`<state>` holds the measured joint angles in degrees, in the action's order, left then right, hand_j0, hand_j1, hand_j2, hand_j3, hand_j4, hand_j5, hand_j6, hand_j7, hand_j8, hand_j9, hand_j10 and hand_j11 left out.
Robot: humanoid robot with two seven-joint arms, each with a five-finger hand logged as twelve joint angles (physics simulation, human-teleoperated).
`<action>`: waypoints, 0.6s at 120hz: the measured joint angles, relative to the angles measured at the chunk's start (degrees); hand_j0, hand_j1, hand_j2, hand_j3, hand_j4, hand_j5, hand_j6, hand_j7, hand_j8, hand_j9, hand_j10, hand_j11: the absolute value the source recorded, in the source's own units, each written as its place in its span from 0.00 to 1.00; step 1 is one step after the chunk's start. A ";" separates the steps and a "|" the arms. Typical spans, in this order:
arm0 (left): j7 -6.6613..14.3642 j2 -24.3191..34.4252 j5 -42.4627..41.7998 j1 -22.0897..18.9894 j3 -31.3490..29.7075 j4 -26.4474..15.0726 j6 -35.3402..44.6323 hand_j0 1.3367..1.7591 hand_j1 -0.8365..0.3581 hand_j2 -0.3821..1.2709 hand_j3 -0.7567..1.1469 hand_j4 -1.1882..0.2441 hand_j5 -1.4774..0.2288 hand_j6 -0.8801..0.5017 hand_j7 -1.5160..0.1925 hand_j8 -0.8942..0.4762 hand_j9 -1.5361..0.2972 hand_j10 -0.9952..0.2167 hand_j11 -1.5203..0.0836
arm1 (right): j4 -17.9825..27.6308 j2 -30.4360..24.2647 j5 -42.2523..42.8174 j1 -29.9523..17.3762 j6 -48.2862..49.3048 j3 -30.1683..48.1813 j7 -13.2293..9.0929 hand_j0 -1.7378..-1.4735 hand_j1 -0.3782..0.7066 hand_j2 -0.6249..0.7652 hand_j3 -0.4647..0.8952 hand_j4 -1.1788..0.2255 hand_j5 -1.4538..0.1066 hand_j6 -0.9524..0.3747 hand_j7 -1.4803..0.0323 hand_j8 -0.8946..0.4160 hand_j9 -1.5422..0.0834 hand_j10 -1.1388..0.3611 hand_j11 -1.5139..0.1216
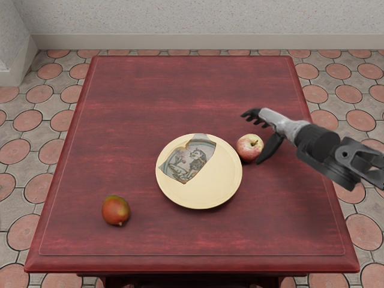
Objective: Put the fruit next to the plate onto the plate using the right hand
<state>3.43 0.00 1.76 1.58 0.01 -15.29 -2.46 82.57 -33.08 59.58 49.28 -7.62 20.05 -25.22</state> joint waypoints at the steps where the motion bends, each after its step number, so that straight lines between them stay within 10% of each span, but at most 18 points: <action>1: 0.00 0.00 0.00 0.00 0.00 0.00 0.00 0.76 0.99 0.23 0.40 0.83 0.87 0.64 0.89 0.65 0.84 0.82 0.95 | -0.01 0.06 0.00 -0.02 -0.01 0.00 0.00 0.30 0.28 0.42 0.34 0.68 0.74 0.54 0.78 0.51 0.77 0.61 0.75; 72: 0.00 0.00 0.00 0.00 0.00 0.00 0.00 0.76 0.99 0.23 0.40 0.83 0.87 0.64 0.89 0.65 0.84 0.82 0.95 | 1.31 0.02 -0.54 -0.24 7.64 4.72 -0.02 0.31 0.51 0.57 0.34 0.45 0.48 0.41 0.51 0.45 0.51 0.50 0.49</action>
<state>3.43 0.00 1.76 1.58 0.01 -15.29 -2.46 83.88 -33.06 59.04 49.04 0.02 24.77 -25.24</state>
